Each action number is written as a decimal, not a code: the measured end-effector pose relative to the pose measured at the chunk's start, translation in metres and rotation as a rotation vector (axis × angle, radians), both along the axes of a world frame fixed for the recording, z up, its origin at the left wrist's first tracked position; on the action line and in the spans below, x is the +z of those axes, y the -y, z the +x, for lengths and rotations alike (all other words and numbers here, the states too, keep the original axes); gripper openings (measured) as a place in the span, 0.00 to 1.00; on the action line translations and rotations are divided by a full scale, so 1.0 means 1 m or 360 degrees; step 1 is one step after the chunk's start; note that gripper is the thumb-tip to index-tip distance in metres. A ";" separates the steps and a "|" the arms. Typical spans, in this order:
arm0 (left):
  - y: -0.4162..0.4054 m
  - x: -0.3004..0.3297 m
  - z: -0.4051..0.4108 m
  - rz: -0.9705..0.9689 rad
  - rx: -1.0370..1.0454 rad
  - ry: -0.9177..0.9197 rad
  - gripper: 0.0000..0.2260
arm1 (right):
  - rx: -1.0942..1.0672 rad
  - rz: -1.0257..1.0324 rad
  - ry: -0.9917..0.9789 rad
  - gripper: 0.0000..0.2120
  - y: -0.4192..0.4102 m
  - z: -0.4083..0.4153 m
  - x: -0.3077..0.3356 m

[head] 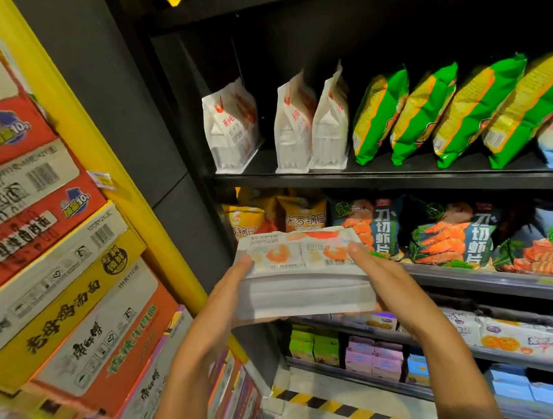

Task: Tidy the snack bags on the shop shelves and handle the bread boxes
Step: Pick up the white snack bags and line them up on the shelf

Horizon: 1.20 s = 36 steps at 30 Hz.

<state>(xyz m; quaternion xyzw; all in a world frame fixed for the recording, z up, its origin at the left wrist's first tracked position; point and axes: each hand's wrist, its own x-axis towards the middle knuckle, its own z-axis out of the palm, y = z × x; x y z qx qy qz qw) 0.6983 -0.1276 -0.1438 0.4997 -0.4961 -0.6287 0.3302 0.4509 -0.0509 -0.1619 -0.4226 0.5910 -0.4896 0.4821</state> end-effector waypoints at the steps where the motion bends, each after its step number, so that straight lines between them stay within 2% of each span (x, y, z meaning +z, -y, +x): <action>1: -0.001 0.002 0.002 -0.0019 -0.0004 -0.0001 0.18 | 0.0001 -0.0032 0.0007 0.12 0.003 0.002 -0.001; 3: 0.000 0.003 0.008 -0.0111 -0.0027 -0.0004 0.21 | -0.0021 -0.0107 0.0008 0.18 0.009 0.005 -0.001; 6: 0.004 0.007 0.018 -0.0342 0.0067 -0.0105 0.39 | 0.0086 -0.0224 -0.0020 0.15 0.020 0.011 0.004; 10: 0.013 0.014 0.033 -0.0443 0.0139 -0.0317 0.49 | 0.0169 -0.0403 -0.0153 0.22 0.044 0.019 0.018; 11: 0.014 0.015 0.036 -0.0446 0.0153 -0.0352 0.46 | 0.0178 -0.0445 -0.0174 0.23 0.053 0.020 0.023; 13: 0.016 0.024 0.037 -0.0486 0.0176 -0.0354 0.32 | 0.0201 -0.0521 -0.0243 0.23 0.071 0.026 0.030; 17: 0.044 0.038 0.053 -0.0480 0.0299 -0.0437 0.25 | 0.0174 -0.0637 -0.0308 0.20 0.110 0.045 0.048; 18: 0.054 0.040 0.061 -0.0457 0.0327 -0.0509 0.25 | 0.0164 -0.0673 -0.0321 0.22 0.119 0.050 0.055; 21: 0.082 0.046 0.074 -0.0493 0.0241 -0.0639 0.48 | 0.0141 -0.0734 -0.0413 0.22 0.147 0.062 0.075; 22: 0.090 0.049 0.074 -0.0543 0.0237 -0.0644 0.47 | 0.0137 -0.0749 -0.0460 0.21 0.156 0.065 0.082; 24: 0.103 0.058 0.066 -0.0675 0.0291 -0.0647 0.31 | 0.0078 -0.0797 -0.0589 0.22 0.175 0.070 0.095; 25: 0.110 0.063 0.062 -0.0761 0.0318 -0.0630 0.29 | 0.0008 -0.0818 -0.0655 0.24 0.183 0.073 0.101; 28: 0.139 0.064 0.052 -0.1055 0.0464 -0.0401 0.34 | -0.0197 -0.0882 -0.0734 0.32 0.197 0.090 0.114; 30: 0.156 0.065 0.042 -0.1193 0.0457 -0.0294 0.35 | -0.0146 -0.0957 -0.0727 0.34 0.199 0.107 0.117; 33: 0.174 0.062 0.022 -0.1282 0.0414 -0.0226 0.35 | 0.0025 -0.1005 -0.0780 0.45 0.205 0.127 0.120; 36: 0.196 0.048 0.011 -0.1255 0.0289 -0.0255 0.38 | -0.0042 -0.0950 -0.0799 0.53 0.217 0.136 0.121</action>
